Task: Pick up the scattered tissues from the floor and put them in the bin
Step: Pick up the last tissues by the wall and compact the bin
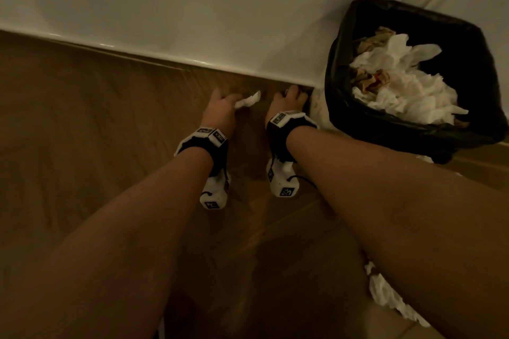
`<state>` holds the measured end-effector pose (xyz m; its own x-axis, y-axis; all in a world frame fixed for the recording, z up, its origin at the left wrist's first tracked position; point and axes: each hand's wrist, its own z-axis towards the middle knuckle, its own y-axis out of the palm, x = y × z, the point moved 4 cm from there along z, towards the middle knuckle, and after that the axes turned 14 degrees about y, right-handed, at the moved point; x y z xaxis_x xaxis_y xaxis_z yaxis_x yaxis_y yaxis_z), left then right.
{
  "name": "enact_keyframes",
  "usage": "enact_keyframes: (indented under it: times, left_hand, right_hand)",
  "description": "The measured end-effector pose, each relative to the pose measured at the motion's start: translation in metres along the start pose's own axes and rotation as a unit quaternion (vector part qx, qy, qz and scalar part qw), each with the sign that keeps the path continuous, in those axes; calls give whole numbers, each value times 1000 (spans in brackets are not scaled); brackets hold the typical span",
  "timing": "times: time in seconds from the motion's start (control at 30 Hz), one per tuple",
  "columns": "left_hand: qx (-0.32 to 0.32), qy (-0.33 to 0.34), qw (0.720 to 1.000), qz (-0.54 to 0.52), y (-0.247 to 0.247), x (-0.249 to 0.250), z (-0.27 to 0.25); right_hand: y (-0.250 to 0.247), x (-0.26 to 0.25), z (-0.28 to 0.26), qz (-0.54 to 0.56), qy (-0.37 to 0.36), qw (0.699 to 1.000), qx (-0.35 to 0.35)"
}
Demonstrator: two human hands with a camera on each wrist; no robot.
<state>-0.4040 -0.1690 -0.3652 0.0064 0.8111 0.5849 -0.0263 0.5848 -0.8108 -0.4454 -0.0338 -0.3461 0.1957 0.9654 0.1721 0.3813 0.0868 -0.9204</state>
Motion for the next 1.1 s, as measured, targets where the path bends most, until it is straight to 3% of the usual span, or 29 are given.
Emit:
enact_keyframes:
  times: [0.13, 0.37, 0.5, 0.63, 0.83, 1.0, 1.1]
  left_hand:
    - [15, -12, 1000, -19, -6, 2, -3]
    - [-1, -65, 997, -30, -18, 21, -18]
    - [-55, -89, 994, 11, -23, 34, -30]
    - [-52, -92, 994, 33, -45, 57, -46]
    - [-19, -54, 996, 66, -95, 99, -65]
    - [-4, 19, 992, 124, -132, 155, -73]
    - [26, 1, 996, 88, -150, 189, -80]
  right_hand:
    - [-9, 6, -3, -39, -29, 999, -14]
    - [2, 23, -41, -71, -105, 981, -148]
    - [15, 33, -69, -89, -148, 967, -187]
    - [-7, 40, -100, 32, -190, 952, -237]
    - [-61, 70, -152, 226, -174, 916, -282]
    - [-116, 102, -194, 286, -199, 899, -266]
    - [-144, 130, -209, 305, -207, 903, -221]
